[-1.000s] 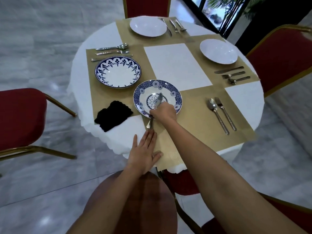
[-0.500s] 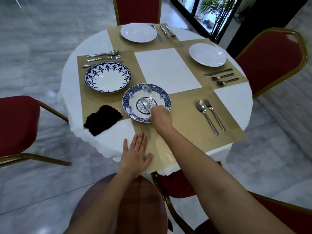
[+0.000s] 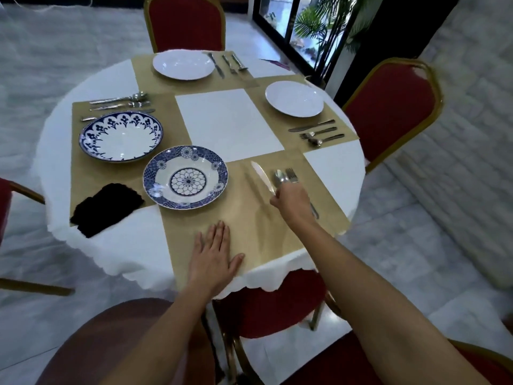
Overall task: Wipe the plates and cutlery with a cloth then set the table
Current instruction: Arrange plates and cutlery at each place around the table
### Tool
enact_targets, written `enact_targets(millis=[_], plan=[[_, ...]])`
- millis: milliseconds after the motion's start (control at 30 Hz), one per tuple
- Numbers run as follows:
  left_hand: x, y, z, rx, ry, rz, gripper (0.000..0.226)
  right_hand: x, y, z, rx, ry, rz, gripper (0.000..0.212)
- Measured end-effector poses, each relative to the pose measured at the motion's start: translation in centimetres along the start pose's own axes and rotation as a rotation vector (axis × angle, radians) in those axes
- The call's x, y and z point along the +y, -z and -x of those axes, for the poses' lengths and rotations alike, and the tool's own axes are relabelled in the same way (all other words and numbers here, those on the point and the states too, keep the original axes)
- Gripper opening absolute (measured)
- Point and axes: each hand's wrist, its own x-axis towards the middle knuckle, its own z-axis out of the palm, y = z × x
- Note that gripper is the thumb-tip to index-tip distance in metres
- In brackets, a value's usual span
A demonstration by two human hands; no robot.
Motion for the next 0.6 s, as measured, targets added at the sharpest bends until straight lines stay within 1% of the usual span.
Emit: enact_targets(millis=[133, 233, 333, 433, 600], plan=[[3.7, -0.6, -2.7, 0.011, 0.008, -0.014, 0.107, 6.2, 1.3, -1.7, 0.013, -0.086, 0.007, 0.019], [5.9, -1.0, -4.8, 0.004, 0.021, -0.005, 0.101, 9.4, 1.4, -3.0, 0.004, -0.135, -0.013, 0.021], [7.1, -1.3, -6.1, 0.017, 0.041, -0.001, 0.095, 11.2, 0.8, -4.0, 0.019, -0.159, -0.044, 0.024], [7.5, -1.5, -6.2, 0.043, 0.059, -0.02, 0.086, 12.3, 0.4, -5.1, 0.007, -0.178, -0.064, 0.018], [7.5, -1.6, -6.1, 0.074, 0.068, -0.026, 0.083, 13.1, -0.4, -6.0, 0.048, -0.139, -0.039, 0.018]])
